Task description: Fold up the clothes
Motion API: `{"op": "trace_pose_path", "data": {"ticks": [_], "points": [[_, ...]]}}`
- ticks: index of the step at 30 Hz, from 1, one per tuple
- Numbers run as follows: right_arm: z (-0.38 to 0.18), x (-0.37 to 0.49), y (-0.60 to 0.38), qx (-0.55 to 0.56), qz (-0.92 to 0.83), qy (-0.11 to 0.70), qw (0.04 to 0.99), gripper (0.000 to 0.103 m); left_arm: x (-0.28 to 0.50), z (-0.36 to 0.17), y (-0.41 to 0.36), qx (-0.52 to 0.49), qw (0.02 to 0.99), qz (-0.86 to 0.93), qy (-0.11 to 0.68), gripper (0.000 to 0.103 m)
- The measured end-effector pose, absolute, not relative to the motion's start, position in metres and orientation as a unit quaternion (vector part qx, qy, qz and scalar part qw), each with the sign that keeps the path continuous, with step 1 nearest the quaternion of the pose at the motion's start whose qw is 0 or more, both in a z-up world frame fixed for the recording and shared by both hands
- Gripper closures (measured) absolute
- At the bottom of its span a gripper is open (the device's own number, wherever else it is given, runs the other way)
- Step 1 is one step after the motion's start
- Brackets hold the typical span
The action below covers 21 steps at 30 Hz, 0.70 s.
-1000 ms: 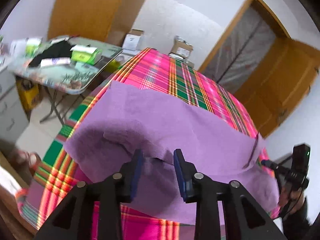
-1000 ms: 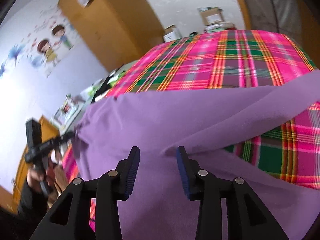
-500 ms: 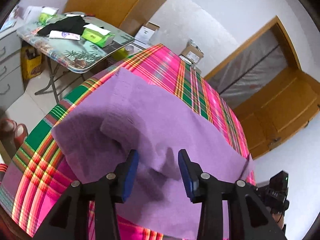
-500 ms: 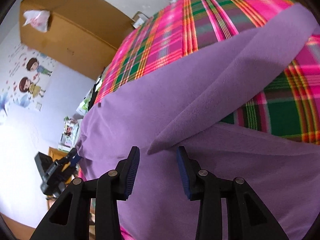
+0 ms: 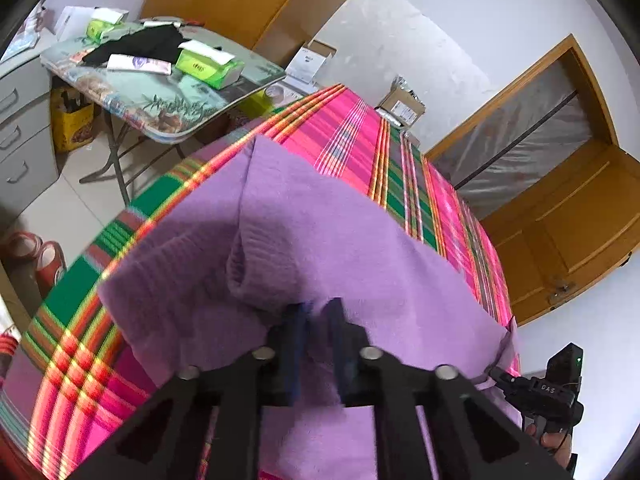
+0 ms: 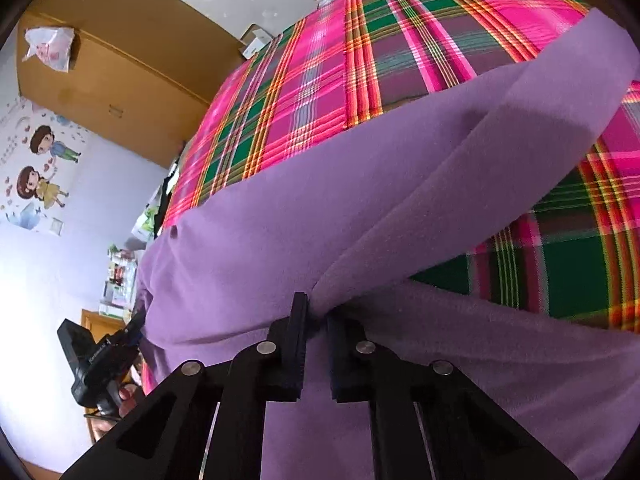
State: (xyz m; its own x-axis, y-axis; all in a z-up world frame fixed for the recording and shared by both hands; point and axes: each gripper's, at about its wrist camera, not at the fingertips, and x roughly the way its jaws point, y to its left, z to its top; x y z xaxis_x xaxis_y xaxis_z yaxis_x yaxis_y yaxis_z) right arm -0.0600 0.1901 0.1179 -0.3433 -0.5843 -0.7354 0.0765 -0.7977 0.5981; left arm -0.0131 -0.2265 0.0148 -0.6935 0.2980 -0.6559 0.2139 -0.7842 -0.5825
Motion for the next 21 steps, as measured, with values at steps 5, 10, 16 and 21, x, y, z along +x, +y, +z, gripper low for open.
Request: {"op": "trace_pose_path", "data": {"ticks": [5, 10, 16, 21], "points": [[0.141, -0.061, 0.197, 0.483, -0.800, -0.259, 0.246, 0.098, -0.028, 0.048, -0.226, -0.360, 0.041, 0.882, -0.302, 0.099], [0.196, -0.066, 0.197, 0.413, -0.830, -0.255, 0.276, 0.098, -0.046, 0.096, -0.224, -0.312, 0.057, 0.909, -0.271, 0.099], [0.238, -0.048, 0.201, 0.359, -0.844, -0.259, 0.303, 0.098, -0.042, 0.131, -0.229, -0.273, 0.076, 0.923, -0.261, 0.099], [0.223, -0.016, 0.198, 0.381, -0.834, -0.245, 0.315, 0.098, -0.018, 0.113, -0.238, -0.285, 0.077, 0.918, -0.265, 0.099]]}}
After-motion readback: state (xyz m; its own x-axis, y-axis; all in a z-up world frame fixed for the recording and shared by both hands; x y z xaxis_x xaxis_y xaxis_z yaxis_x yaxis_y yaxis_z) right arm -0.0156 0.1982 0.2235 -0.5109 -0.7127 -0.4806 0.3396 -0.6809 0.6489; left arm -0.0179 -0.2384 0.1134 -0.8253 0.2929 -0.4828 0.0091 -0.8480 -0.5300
